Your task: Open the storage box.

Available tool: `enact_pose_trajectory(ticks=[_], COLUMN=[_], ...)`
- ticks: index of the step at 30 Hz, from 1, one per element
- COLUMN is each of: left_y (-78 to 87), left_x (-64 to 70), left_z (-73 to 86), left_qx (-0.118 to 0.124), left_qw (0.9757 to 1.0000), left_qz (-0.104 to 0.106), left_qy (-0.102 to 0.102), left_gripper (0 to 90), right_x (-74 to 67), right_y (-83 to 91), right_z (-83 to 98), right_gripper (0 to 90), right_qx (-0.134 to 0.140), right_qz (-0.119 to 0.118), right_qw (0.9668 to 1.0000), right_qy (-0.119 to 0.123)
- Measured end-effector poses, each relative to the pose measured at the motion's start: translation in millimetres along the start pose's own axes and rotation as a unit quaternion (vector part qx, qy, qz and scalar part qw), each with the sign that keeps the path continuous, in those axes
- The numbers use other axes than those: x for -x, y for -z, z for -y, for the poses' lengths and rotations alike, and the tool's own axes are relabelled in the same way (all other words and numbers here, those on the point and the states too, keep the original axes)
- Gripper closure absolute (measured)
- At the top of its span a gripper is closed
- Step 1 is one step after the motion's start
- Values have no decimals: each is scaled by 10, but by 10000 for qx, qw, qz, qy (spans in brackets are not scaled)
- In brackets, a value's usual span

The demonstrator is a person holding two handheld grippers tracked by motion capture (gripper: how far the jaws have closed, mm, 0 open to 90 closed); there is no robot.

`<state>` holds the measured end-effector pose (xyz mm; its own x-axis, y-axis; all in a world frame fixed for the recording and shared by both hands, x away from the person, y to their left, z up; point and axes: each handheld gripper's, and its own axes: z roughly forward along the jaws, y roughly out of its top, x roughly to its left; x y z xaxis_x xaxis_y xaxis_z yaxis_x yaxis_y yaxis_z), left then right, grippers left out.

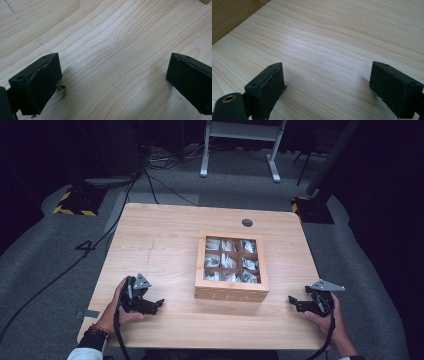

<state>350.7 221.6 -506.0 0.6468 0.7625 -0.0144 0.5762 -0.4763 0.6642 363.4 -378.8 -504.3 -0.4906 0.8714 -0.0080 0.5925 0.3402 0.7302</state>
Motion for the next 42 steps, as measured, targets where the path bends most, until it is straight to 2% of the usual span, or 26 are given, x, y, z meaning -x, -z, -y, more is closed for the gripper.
enact_pose_trajectory(ticks=[3,7,8,11,13,14,16,18,21,22,27,28,31,40,42], left_y=[4,7,10,9,11,11,15,18,18,18,18,18,18,18,18], left_x=[-28,-37,-40,-45,-47,-45,-46,-48,-48,-48,-48,-48,-48,-48,-47], left_z=[4,6,12,15,16,17,19,19,19,19,19,19,20,20,20], left_qx=[-17,-24,-14,3,-2,1,1,-13,-13,-14,-14,-12,-12,-13,-11], left_qw=[9999,9998,9998,9998,9998,9998,9998,9998,9998,9998,9998,9998,9998,9998,9998], left_qz=[117,145,150,166,165,162,152,153,155,153,153,154,152,151,152], left_qy=[-101,-119,-121,-135,-147,-136,-138,-144,-144,-145,-145,-145,-145,-145,-144], left_gripper=[4,4,5,6,5,5,5,5,5,5,5,6,6,5,6], right_x=[3,2,-6,-48,-118,-181,-208,-310,-400,-473,-563,-605,-651,-879,-895], right_y=[2,17,19,30,61,97,107,146,175,197,220,225,227,154,149], right_z=[-4,-7,-21,-51,-104,-156,-179,-257,-325,-372,-446,-482,-512,-617,-625], right_gripper=[135,161,199,209,223,232,238,275,301,310,333,336,343,383,388], right_qx=[-14,-30,-35,-3,75,177,214,298,394,437,532,591,609,565,555], right_qz=[-53,-104,-189,-323,-400,-518,-550,-633,-726,-785,-874,-985,-1013,-1304,-1304], right_qw=[10000,9999,9998,9994,9990,9983,9979,9965,9951,9941,9927,9913,9905,9844,9845], right_qy=[16,47,11,76,189,222,251,450,535,613,640,640,704,1035,1038])
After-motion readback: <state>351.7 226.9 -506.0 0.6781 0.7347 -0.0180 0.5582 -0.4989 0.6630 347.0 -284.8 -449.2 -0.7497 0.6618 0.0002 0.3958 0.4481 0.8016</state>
